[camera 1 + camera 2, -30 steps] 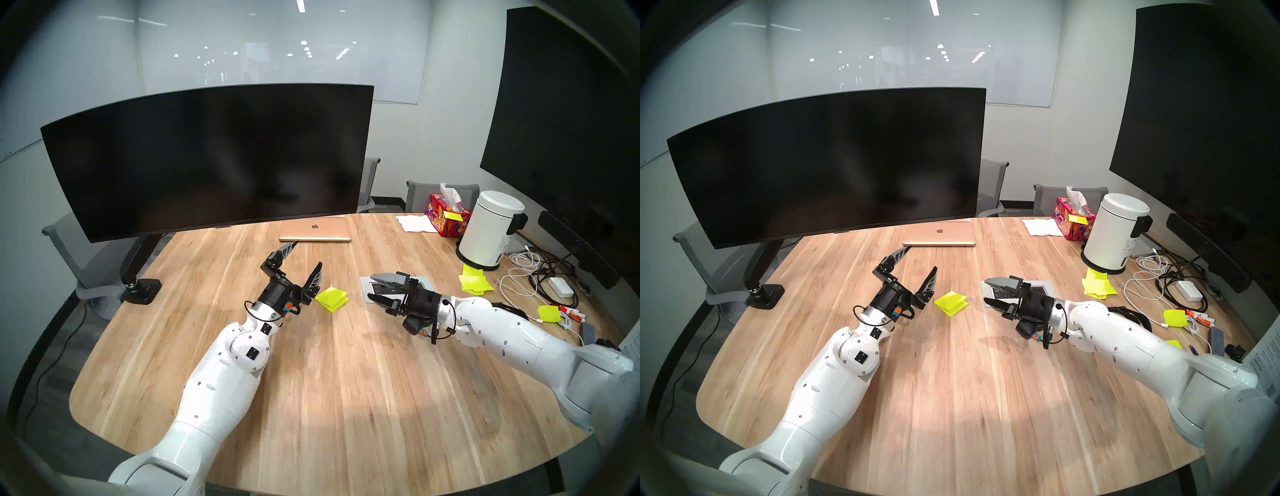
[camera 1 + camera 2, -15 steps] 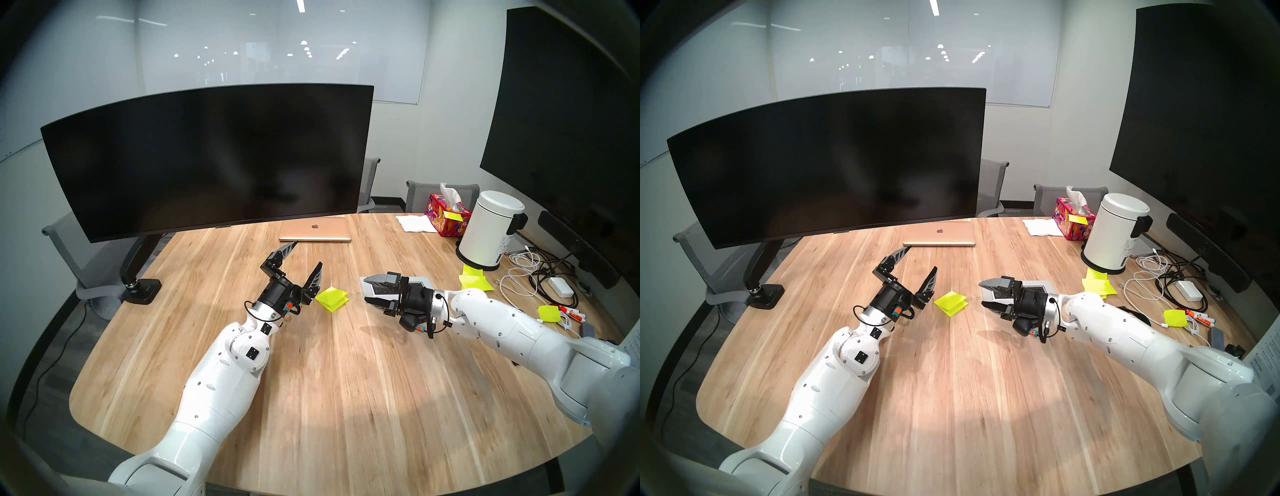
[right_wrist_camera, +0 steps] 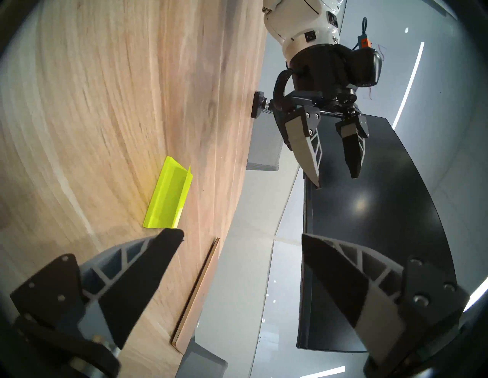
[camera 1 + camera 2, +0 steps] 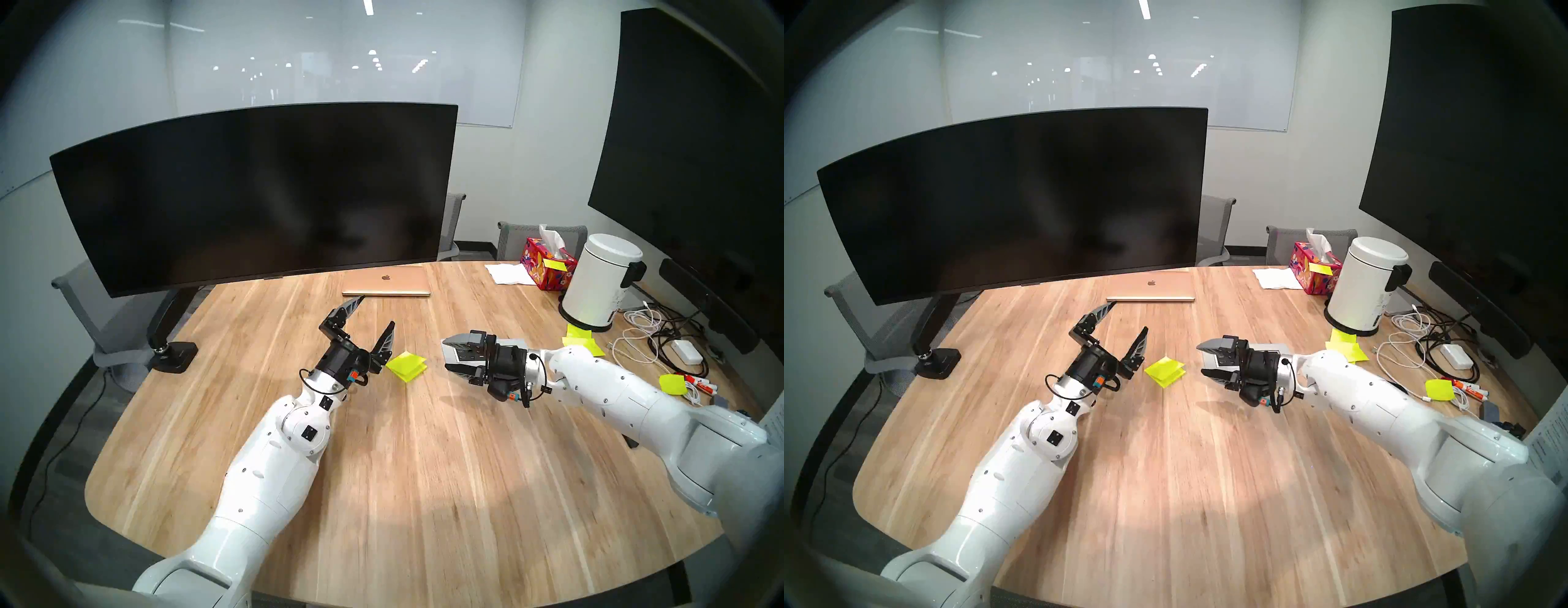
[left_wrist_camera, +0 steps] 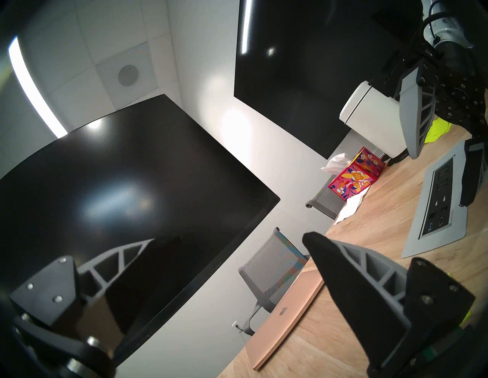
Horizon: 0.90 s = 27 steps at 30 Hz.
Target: Peel one sticky note off the pad and stick it onto the monitor, then press it flat
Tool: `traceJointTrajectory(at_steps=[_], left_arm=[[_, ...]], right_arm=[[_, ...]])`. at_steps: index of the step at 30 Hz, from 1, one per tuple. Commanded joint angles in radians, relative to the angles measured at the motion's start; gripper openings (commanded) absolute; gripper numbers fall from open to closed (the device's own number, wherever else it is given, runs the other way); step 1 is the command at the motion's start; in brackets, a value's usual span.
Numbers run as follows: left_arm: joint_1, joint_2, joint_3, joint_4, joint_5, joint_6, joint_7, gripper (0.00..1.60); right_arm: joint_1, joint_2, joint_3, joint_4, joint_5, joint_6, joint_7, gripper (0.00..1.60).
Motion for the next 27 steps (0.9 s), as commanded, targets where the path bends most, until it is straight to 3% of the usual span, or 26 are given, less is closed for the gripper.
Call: traceJointTrajectory(at_steps=[1,12,27], left_arm=[[-0.007,-0.002,0.002,-0.016,0.001,-0.003,0.000,1.60],[-0.007,-0.002,0.002,-0.016,0.001,-0.003,0.001,1.60],[-0.007,-0.002,0.002,-0.017,0.001,-0.003,0.000,1.60]], right_arm=[[0.048,-0.052,0.001,0.037,-0.013,-0.013,-0.002,1.60],[0.058,-0.090,0.007,0.054,-0.027,-0.024,0.004,1.60],[0.080,-0.155,0.005,0.163,-0.062,-0.037,-0.034,1.60]])
